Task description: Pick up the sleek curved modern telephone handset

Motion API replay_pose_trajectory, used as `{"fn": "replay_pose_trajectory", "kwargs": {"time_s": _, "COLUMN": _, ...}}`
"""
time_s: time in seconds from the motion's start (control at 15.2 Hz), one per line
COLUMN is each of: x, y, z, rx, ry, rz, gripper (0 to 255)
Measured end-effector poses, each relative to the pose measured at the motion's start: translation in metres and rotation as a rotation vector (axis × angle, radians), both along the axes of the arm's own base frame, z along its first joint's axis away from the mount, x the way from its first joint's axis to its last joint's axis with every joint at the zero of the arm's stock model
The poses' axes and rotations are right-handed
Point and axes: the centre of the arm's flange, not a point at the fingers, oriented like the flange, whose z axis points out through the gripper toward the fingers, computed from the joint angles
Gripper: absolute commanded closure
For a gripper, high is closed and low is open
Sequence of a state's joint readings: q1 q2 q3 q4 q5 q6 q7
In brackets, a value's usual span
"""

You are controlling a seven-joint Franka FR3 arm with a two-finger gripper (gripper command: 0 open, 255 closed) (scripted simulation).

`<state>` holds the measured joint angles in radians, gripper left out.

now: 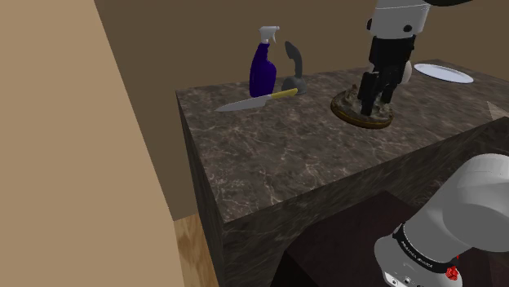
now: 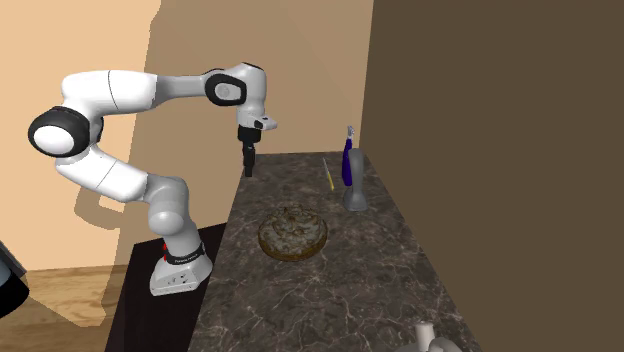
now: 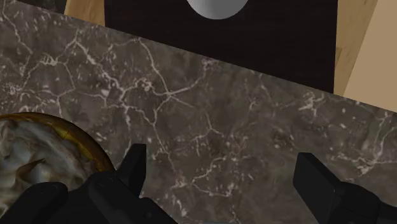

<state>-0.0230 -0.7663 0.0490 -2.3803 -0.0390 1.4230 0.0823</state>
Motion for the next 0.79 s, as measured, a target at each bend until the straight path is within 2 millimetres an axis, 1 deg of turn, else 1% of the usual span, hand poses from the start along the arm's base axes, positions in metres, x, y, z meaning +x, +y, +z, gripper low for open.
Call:
{"fn": "replay_pose_trajectory", "kwargs": {"time_s": 0.07, "x": 0.0, "y": 0.0, "z": 0.0, "rx": 0.0, "ry": 0.0, "rz": 0.0, "gripper": 0}}
{"fn": "replay_pose_trajectory", "kwargs": {"time_s": 0.26, "x": 0.014, "y": -0.018, "z": 0.0, "rx": -0.001, "ry": -0.024, "rz": 0.062, "gripper": 0}}
{"fn": "replay_pose_trajectory", "kwargs": {"time_s": 0.33, "x": 0.022, "y": -0.023, "z": 0.0, "rx": -0.001, "ry": -0.036, "rz": 0.091, "gripper": 0}}
{"fn": "replay_pose_trajectory", "kwargs": {"time_s": 0.46, "x": 0.039, "y": -0.042, "z": -0.002, "rx": -0.002, "ry": -0.059, "rz": 0.15, "gripper": 0}}
{"fn": "replay_pose_trajectory", "kwargs": {"time_s": 0.66, "x": 0.062, "y": -0.06, "z": 0.002, "rx": -0.005, "ry": -0.095, "rz": 0.243, "gripper": 0}}
{"fn": "replay_pose_trajectory", "kwargs": {"time_s": 0.73, "x": 0.072, "y": -0.063, "z": 0.002, "rx": -0.005, "ry": -0.107, "rz": 0.274, "gripper": 0}}
{"fn": "replay_pose_trajectory", "kwargs": {"time_s": 0.79, "x": 0.082, "y": -0.071, "z": 0.004, "rx": -0.006, "ry": -0.12, "rz": 0.304, "gripper": 0}}
